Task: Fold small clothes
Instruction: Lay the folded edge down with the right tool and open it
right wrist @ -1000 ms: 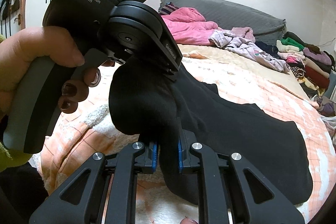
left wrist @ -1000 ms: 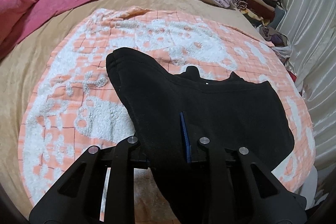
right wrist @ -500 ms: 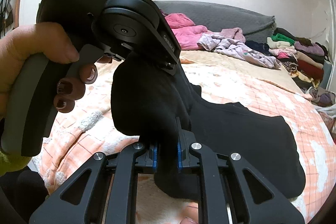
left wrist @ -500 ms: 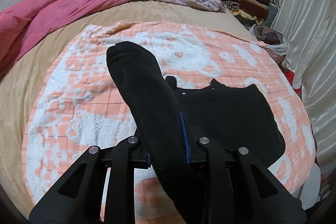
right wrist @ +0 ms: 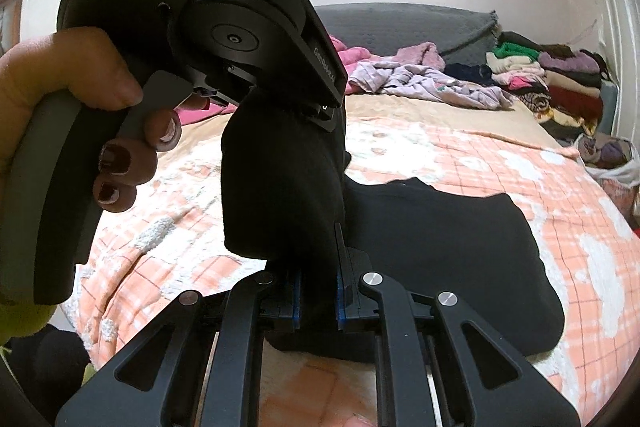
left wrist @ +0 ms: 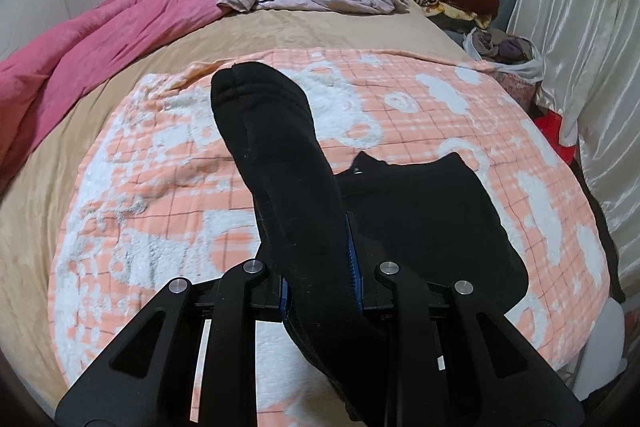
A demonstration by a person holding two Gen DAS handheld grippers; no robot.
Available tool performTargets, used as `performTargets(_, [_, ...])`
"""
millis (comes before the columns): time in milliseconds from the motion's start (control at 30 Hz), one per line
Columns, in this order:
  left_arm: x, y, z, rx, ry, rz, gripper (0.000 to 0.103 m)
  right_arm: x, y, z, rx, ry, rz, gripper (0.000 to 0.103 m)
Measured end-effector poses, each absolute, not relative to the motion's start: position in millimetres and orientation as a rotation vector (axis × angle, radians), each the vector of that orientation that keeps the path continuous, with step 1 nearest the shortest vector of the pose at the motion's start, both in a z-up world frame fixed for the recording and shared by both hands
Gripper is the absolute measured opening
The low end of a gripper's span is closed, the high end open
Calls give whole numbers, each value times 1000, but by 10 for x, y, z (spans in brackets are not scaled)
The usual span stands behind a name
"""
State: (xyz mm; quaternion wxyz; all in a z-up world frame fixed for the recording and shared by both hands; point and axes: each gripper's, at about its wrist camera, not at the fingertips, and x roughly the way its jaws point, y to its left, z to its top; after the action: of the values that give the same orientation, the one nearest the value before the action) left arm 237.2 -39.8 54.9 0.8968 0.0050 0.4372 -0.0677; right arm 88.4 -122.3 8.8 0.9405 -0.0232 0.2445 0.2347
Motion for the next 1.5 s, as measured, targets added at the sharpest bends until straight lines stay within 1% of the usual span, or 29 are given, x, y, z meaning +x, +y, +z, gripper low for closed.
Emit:
performTargets(333, [2438, -909, 486, 66, 931, -159, 14, 971, -1644, -27, 41, 536, 456, 10])
performTargets(1000, [2652, -1644, 87, 149, 997, -178, 16, 1148, -2227, -381, 235, 624, 400, 10])
performTargets(1400, [2756, -1865, -136, 181, 1028, -199, 22, 1232, -2373, -559, 319, 678, 384, 11])
performTargets(1467, [2764, -1892, -149, 182, 1028, -210, 24, 1224, -2392, -562, 332, 683, 380, 11])
performTargets(1500, [2765, -1894, -146, 172, 1024, -222, 28, 1224, -2404, -564, 337, 685, 378, 11])
